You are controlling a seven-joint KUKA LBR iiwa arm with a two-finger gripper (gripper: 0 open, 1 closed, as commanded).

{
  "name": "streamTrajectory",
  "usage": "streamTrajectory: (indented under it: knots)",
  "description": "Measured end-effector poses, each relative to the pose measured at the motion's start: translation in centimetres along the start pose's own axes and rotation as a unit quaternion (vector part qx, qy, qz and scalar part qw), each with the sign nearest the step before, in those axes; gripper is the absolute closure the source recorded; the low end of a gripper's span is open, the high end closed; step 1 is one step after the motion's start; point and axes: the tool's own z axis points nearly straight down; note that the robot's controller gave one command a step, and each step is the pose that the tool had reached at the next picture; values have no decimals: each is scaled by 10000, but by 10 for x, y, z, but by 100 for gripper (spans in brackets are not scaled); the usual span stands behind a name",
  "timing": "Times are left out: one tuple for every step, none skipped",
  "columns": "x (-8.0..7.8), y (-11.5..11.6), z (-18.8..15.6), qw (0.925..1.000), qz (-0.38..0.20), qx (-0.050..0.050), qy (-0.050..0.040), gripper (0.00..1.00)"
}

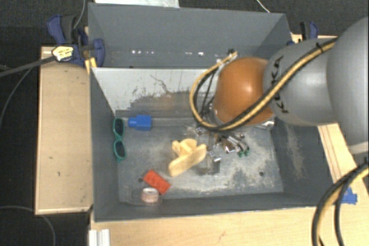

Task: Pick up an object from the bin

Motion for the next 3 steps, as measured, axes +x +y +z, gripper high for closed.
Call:
streamTrajectory:
  knots:
    - [10, 7, 0, 10000, 3, -36, 18, 100]
    - [10, 7, 0, 10000, 11, -36, 19, 100]
    - [-6, 9, -1, 10000, 48, -34, 33, 100]
